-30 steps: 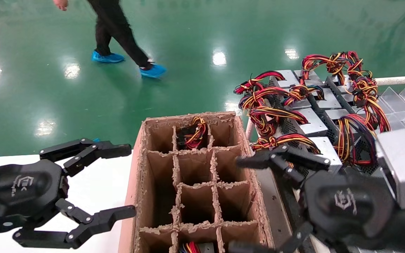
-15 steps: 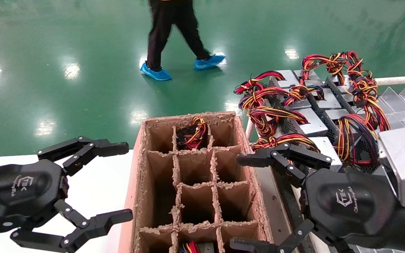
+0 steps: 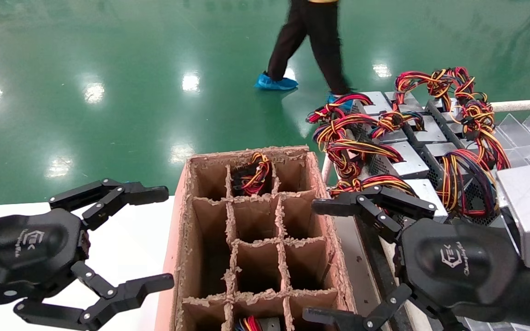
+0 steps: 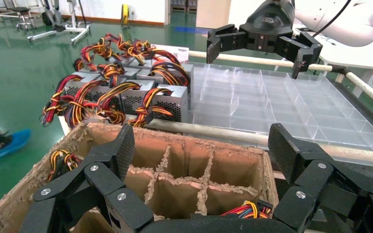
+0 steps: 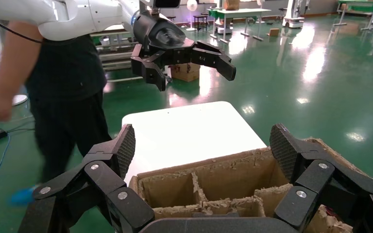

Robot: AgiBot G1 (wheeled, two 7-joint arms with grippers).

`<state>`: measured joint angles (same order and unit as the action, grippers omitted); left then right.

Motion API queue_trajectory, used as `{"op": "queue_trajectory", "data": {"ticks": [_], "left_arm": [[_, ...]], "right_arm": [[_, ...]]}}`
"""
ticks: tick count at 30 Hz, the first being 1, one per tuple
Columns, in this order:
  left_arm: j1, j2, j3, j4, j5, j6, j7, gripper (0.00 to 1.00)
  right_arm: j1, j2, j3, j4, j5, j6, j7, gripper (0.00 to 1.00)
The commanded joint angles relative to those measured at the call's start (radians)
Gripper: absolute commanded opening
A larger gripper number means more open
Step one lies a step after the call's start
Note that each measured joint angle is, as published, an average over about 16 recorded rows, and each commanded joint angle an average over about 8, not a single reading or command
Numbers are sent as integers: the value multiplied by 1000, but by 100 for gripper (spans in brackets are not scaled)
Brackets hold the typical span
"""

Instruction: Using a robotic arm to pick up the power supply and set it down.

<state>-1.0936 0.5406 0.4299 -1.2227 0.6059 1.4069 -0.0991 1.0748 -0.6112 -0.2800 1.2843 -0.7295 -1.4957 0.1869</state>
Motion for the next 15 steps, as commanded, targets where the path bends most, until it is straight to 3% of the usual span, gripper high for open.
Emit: {"op": "queue_trajectory", "data": {"ticks": [1, 15], "left_arm": [[0, 0, 0, 0, 0, 0, 0, 100], [0, 0, 0, 0, 0, 0, 0, 100]], "right_arm": [[0, 0, 0, 0, 0, 1, 0, 100], [-1, 1, 1, -1, -1, 2, -1, 100]]}}
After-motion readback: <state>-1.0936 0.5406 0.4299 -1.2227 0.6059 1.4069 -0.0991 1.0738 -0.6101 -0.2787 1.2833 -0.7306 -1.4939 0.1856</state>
